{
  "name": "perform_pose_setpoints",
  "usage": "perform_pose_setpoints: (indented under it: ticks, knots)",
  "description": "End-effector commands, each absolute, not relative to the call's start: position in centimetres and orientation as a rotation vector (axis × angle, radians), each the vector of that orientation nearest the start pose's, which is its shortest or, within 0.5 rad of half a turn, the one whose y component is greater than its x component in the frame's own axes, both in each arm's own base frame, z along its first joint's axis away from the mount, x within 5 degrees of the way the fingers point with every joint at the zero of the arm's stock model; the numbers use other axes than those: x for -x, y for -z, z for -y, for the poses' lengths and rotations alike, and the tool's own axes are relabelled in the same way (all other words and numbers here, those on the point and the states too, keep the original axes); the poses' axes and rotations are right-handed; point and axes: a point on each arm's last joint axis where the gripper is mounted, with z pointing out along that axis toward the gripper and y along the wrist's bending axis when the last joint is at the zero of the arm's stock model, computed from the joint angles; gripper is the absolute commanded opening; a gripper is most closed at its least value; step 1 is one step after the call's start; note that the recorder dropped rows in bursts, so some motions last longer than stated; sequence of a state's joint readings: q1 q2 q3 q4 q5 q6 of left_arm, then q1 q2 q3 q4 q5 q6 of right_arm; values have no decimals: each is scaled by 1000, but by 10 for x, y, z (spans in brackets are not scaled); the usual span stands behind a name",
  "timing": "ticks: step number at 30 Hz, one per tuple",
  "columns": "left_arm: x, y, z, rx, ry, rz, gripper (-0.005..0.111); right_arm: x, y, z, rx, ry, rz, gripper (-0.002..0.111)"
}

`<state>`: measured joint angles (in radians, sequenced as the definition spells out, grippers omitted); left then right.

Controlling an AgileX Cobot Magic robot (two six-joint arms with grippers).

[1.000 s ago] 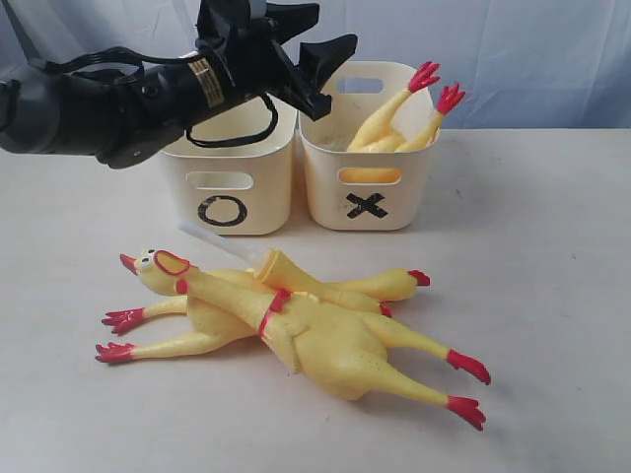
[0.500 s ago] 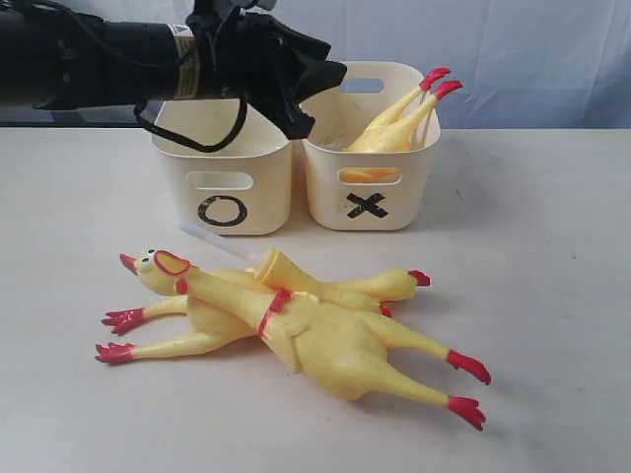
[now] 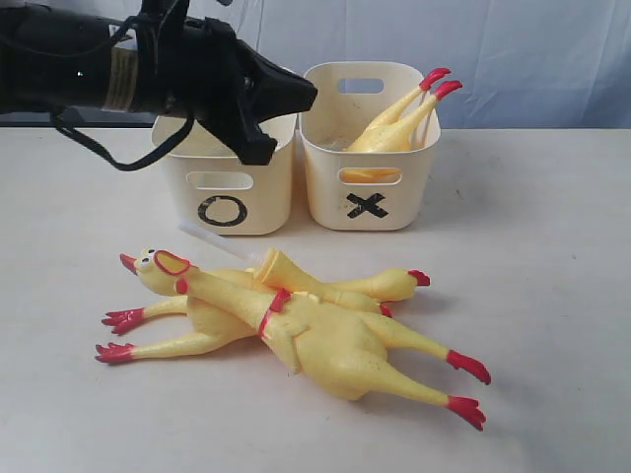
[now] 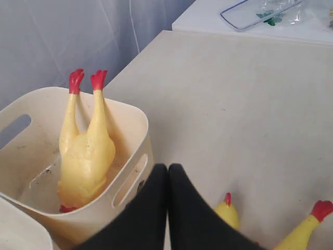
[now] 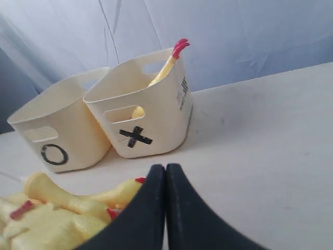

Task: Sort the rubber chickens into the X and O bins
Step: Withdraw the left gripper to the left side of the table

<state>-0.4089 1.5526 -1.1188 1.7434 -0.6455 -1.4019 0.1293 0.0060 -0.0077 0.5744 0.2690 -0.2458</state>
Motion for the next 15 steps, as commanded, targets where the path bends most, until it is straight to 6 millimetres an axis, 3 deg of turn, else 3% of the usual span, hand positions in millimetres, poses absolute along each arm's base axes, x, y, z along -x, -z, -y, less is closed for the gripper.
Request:
perform_pose_setpoints:
  ticks: [1, 8, 15]
  knots:
    - [-277, -306, 177, -1101, 651, -1692, 0, -52, -197, -24, -208, -660, -1690, -1]
    - [-248, -312, 153, -947, 564, -1748, 0, -51, -201, -26, -331, -821, -1655, -1]
    - [-199, -320, 128, -845, 563, -1731, 0, -51, -202, -26, -391, -892, -1631, -1]
